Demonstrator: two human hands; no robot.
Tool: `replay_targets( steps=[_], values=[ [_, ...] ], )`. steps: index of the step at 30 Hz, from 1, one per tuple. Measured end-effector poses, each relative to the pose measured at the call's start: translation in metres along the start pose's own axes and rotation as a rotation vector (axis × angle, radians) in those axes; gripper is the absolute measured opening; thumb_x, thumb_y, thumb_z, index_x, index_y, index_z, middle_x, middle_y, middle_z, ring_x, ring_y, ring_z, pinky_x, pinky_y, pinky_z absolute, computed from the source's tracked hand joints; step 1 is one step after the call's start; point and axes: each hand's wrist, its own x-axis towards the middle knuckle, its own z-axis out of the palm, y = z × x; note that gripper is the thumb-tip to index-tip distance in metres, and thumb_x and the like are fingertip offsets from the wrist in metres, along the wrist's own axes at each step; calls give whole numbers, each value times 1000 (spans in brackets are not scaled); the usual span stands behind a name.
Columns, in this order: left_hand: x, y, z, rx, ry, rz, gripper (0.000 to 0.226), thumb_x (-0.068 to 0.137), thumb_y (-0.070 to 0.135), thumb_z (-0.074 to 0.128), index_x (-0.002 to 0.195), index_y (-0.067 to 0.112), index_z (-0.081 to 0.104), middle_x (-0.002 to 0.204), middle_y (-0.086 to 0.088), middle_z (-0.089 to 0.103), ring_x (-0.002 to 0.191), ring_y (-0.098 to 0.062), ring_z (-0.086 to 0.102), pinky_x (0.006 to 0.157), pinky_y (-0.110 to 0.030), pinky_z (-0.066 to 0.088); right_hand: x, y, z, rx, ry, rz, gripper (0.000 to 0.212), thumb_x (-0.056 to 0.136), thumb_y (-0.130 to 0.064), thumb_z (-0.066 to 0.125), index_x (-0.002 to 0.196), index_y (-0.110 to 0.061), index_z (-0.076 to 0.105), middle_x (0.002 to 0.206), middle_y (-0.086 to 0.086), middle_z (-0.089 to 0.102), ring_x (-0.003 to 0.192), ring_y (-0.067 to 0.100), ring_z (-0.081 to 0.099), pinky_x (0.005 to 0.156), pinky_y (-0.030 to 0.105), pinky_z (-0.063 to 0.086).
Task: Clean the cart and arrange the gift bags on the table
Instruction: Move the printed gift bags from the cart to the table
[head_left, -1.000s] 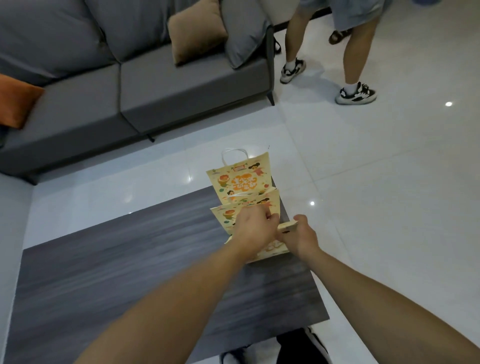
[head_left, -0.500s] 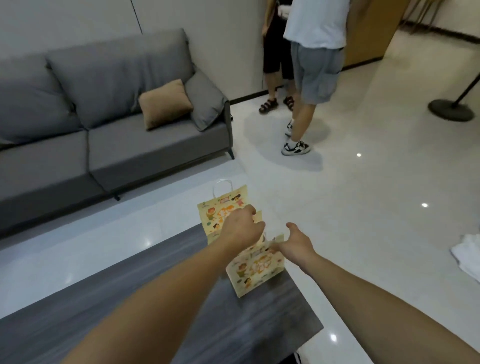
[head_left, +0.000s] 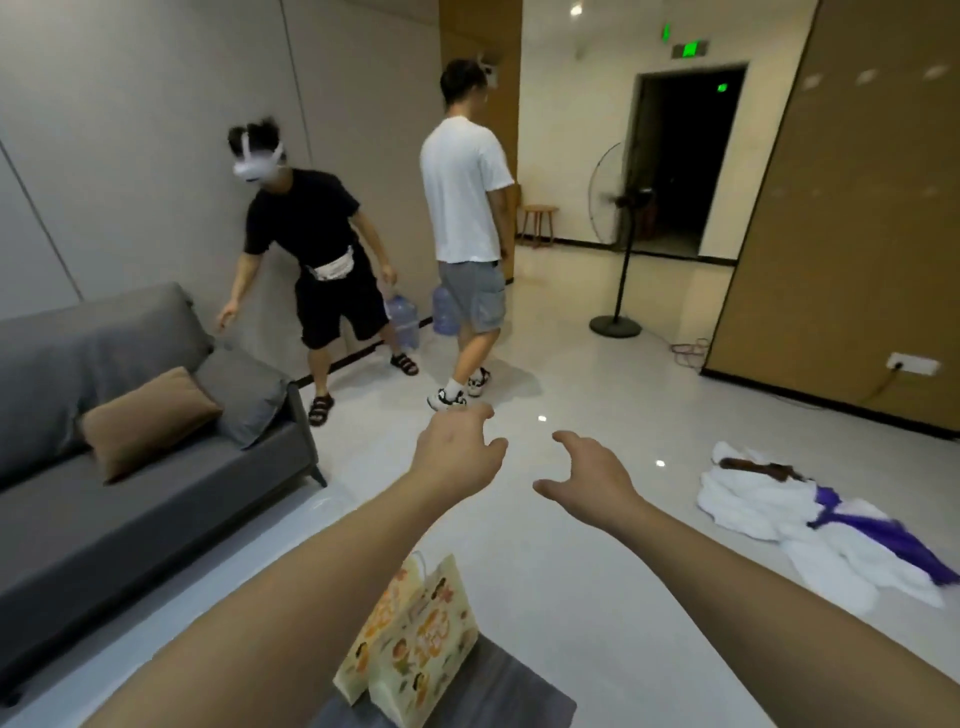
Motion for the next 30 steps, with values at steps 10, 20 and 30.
replay_targets(
  steps=[10, 20, 30],
  values=[
    [-31, 242, 70, 21, -113, 470, 54, 97, 44, 56, 145, 22, 48, 145, -3, 52, 131, -26, 47, 106, -41, 43, -135, 165, -150, 19, 359, 266, 78, 86, -45, 72, 152, -24, 38, 149, 1, 48, 136, 24, 43, 107, 39, 42],
    [-193, 536, 206, 46, -353, 937, 57, 97, 43, 61, 148, 28, 42, 148, 1, 48, 132, -22, 43, 106, -41, 46, -366, 385, -269, 21, 556, 665, 79, 89, -45, 72, 154, -24, 33, 155, -1, 42, 139, 22, 40, 108, 36, 40],
    [-359, 727, 311, 27, -531, 1376, 50, 97, 44, 54, 144, 28, 47, 146, 2, 48, 134, -22, 41, 109, -40, 39, -580, 522, -322, 76, 732, 1044, 71, 85, -46, 72, 147, -22, 46, 142, 4, 54, 129, 26, 51, 104, 38, 45]
  ],
)
